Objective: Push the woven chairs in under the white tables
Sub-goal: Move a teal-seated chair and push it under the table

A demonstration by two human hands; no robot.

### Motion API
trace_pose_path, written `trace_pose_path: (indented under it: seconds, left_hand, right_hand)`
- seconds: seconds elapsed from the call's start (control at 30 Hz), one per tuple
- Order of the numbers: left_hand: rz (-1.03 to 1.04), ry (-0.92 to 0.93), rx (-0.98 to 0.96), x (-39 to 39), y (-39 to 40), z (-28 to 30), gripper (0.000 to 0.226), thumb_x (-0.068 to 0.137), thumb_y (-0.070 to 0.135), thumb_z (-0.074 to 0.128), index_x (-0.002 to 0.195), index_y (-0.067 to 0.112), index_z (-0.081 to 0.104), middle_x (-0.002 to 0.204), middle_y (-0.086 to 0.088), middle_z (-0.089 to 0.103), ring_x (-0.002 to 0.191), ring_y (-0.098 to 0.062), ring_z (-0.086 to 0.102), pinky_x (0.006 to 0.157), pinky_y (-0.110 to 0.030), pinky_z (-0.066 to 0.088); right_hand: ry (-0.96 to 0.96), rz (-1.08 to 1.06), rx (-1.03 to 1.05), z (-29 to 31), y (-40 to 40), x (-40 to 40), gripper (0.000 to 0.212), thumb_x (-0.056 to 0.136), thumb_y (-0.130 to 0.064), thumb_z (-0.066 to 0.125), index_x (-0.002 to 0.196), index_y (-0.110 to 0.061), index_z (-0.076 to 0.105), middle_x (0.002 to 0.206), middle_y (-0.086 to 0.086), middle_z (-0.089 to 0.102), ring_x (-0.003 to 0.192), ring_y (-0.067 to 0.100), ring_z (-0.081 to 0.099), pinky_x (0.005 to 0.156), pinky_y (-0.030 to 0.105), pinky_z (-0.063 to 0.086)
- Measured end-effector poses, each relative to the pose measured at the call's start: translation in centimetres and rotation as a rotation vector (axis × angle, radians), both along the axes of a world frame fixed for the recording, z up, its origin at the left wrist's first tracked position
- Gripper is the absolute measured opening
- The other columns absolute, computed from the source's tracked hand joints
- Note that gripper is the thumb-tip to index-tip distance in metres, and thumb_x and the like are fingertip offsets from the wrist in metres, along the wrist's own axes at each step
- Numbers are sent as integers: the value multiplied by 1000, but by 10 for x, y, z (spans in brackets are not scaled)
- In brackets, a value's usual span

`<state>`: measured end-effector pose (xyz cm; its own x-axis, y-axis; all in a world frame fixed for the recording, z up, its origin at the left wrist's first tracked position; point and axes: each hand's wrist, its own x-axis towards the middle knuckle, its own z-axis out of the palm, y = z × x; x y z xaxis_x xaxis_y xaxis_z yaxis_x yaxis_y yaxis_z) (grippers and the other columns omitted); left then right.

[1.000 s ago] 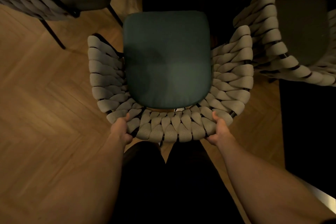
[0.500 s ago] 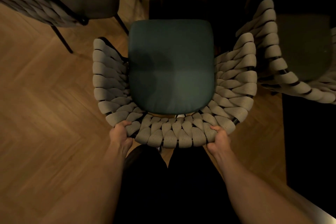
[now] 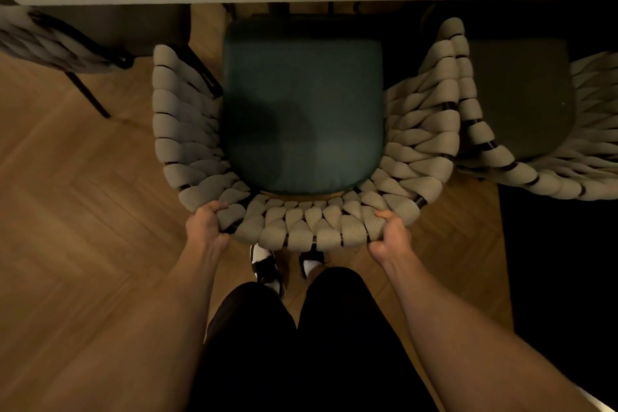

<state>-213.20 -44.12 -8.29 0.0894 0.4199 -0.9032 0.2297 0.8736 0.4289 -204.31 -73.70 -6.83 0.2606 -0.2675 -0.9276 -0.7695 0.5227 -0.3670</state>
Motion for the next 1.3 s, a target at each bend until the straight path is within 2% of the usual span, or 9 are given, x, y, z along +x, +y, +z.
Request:
trace_pose_path:
  seconds: [0.1,0.27,0.5,0.63,0.77,0.97,1.17,1.23,1.3]
  left_hand:
    - [3,32,-9,18,4,-8,53,80,-9,61,130,9,58,123,-13,64,105,-35,66,78,-48,61]
    - [-36,38,-16,30,10,-16,53,82,-8,63,133,9,56,123,-13,65,105,-35,67,79,-48,61]
    - [-90,14,-33,41,13,-14,48,85,-5,63,131,8,58,119,-14,67,105,-35,67,76,-46,60]
    - [-99,33,-25,44,14,-16,50,84,-5,64,131,9,57,121,-14,66,106,-36,67,81,-48,59]
    - [-104,34,-19,44,17,-17,55,82,-5,66,134,8,55,123,-14,65,108,-37,66,85,-50,58]
    - [-116,5,-30,46,23,-21,56,84,-5,63,137,9,52,126,-15,63,109,-37,65,92,-52,56]
    - [-178,38,-54,48,28,-18,54,84,-1,64,136,10,54,127,-16,64,109,-37,66,93,-53,55]
    - [-211,29,-61,47,28,-15,48,87,5,66,133,10,55,124,-15,66,107,-35,68,91,-52,57]
    - [-273,33,18,46,25,-8,49,88,20,71,133,13,54,123,-11,67,111,-32,67,87,-49,58]
  right_hand:
    - [-6,9,17,-10,1,19,40,81,8,61,118,-8,65,107,20,71,99,41,68,72,51,58]
    - [18,32,11,-28,6,36,49,77,2,65,124,-10,67,112,19,73,101,41,70,81,55,59]
    - [8,76,45,-32,6,44,49,83,-4,64,132,-10,63,118,19,72,106,38,69,75,48,61]
    - [12,95,68,-32,6,46,46,85,-7,66,131,-9,63,117,19,72,105,37,70,73,48,62]
    - [39,116,45,-34,7,49,47,86,-6,65,132,-8,63,118,20,71,107,39,70,79,50,61]
    - [46,123,80,-29,11,53,39,86,-6,65,125,-6,65,115,21,72,101,39,71,68,46,61]
    - [67,177,95,-33,9,55,42,89,-14,67,131,-7,63,115,20,72,106,37,69,97,54,53]
    - [57,201,114,-33,7,56,48,91,-28,70,136,-12,60,120,18,71,111,35,68,102,55,50]
    - [37,248,69,-24,9,56,66,87,-45,73,144,-17,52,134,14,65,120,33,62,106,53,47]
